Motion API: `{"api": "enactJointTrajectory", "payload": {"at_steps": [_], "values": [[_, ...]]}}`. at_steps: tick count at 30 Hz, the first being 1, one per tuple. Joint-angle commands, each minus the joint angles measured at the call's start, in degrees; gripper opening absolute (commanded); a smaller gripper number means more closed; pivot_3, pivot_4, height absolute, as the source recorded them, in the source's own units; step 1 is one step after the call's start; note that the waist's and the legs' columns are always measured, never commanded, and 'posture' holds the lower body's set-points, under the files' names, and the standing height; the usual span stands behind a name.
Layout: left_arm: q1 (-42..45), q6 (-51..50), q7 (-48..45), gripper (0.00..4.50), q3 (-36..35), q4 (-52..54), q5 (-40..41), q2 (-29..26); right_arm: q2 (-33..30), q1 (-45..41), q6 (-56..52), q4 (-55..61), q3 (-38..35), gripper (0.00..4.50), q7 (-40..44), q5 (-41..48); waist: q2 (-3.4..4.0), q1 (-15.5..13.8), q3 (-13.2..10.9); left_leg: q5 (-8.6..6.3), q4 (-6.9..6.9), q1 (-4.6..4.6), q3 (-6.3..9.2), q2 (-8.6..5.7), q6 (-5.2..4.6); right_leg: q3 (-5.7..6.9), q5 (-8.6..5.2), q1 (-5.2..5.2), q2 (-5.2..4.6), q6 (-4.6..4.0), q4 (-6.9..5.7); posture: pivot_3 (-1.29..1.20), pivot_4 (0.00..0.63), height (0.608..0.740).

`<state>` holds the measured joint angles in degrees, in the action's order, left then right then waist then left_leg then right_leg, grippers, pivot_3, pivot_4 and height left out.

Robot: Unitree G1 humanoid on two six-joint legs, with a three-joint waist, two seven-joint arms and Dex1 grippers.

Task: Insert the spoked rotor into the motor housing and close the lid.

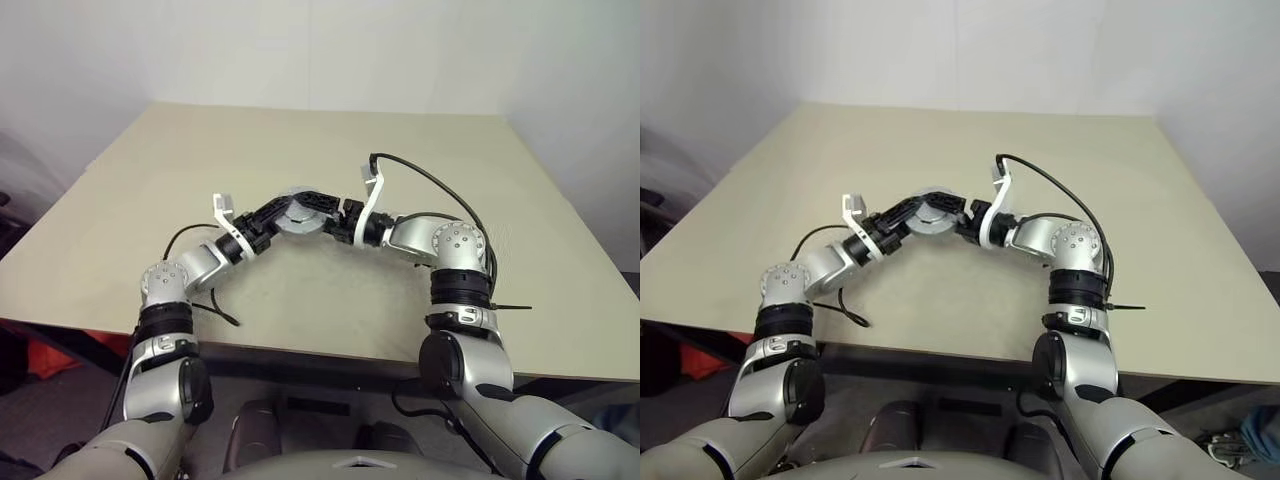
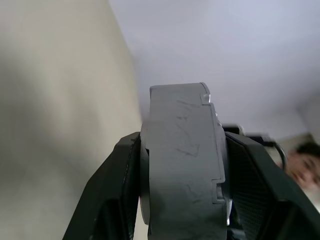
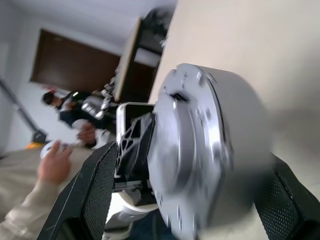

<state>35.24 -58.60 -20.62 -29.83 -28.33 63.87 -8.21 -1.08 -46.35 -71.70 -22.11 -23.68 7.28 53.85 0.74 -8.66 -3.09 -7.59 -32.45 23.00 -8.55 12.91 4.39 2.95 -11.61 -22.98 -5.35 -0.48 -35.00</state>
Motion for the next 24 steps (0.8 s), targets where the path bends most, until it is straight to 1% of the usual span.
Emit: {"api": "enactJointTrajectory", "payload": {"at_steps": [1, 4, 7, 14, 17, 19, 21, 23, 24], "values": [[0.93, 9.47, 1.33, 2.21, -5.42, 1.43, -0.28, -1.23, -0.60, -0.43, 3.74, 1.32, 0.66, 4.48, -0.07, -2.16, 0.00, 0.08, 0.00, 0.00, 0.00, 0.00, 0.00, 0.00, 0.00, 0.00, 0.00, 0.00, 0.00, 0.00, 0.00, 0.00, 0.000, 0.740], [0.71, 15.75, 2.99, 2.21, -8.23, 0.41, -1.67, -2.24, -0.75, -0.43, 4.29, 0.57, 0.43, 4.48, 0.32, -2.67, 0.00, 0.06, 0.00, 0.00, 0.00, 0.00, 0.01, 0.02, 0.00, 0.01, 0.01, -0.01, 0.02, 0.02, 0.01, 0.00, 0.000, 0.740], [0.84, 22.20, 6.70, 2.21, -11.55, -2.20, -3.36, -3.65, -1.08, -0.57, 4.57, 0.18, 0.06, 4.48, 0.63, -2.90, -0.01, 0.05, 0.00, -0.01, 0.00, 0.00, 0.01, 0.01, -0.01, 0.01, 0.01, 0.00, 0.02, 0.02, 0.02, 0.00, 0.000, 0.740], [2.20, 31.91, 14.69, 2.21, -15.13, -11.14, -8.04, -6.45, -1.01, -0.97, 5.17, -0.38, -0.40, 4.48, 0.57, -3.44, -0.07, -0.15, 0.03, -0.01, -0.03, 0.05, 0.03, 0.01, -0.02, 0.02, 0.01, 0.03, 0.00, 0.03, 0.03, 0.00, 0.000, 0.740], [2.73, 33.54, 15.37, 2.21, -15.25, -13.56, -9.24, -7.21, -0.76, -0.94, 5.24, -0.28, -0.17, 4.48, 0.73, -3.71, -0.16, -0.10, 0.08, -0.01, -0.08, 0.00, 0.04, 0.02, -0.01, 0.04, 0.00, 0.13, -0.01, 0.01, 0.02, 0.00, 0.000, 0.740], [2.99, 33.70, 15.34, 2.21, -15.30, -14.02, -9.34, -7.36, -0.68, -0.97, 5.22, -0.23, -0.11, 4.48, 0.87, -3.84, -0.16, 0.02, 0.08, -0.01, -0.07, -0.22, 0.04, 0.02, -0.01, 0.01, -0.06, 0.22, 0.00, -0.03, 0.01, 0.00, 0.000, 0.740], [3.06, 33.72, 15.37, 2.21, -15.19, -14.33, -9.55, -7.58, -0.70, -0.96, 5.30, -0.34, -0.01, 4.48, 1.01, -4.02, -0.16, 0.07, 0.08, 0.00, -0.06, -0.31, 0.04, 0.02, 0.00, 0.00, -0.21, 0.29, 0.00, 0.23, 0.00, 0.00, 0.000, 0.740], [3.01, 33.72, 15.40, 2.21, -15.03, -14.53, -9.72, -7.78, -0.72, -0.95, 5.32, -0.41, 0.07, 4.48, 1.10, -4.13, -0.16, 0.11, 0.08, 0.00, -0.05, -0.47, 0.03, 0.02, 0.01, -0.02, -0.23, 0.37, 0.00, 0.26, -0.04, 0.00, 0.000, 0.740], [2.77, 33.64, 15.46, 2.53, -14.85, -14.33, -9.93, -7.89, -0.73, -0.95, 5.26, -0.41, 0.16, 4.49, 1.17, -4.18, -0.16, 0.11, 0.08, 0.00, -0.04, -0.54, 0.03, 0.02, 0.01, -0.04, -0.23, 0.40, 0.00, 0.26, -0.07, 0.00, 0.000, 0.740]]}}
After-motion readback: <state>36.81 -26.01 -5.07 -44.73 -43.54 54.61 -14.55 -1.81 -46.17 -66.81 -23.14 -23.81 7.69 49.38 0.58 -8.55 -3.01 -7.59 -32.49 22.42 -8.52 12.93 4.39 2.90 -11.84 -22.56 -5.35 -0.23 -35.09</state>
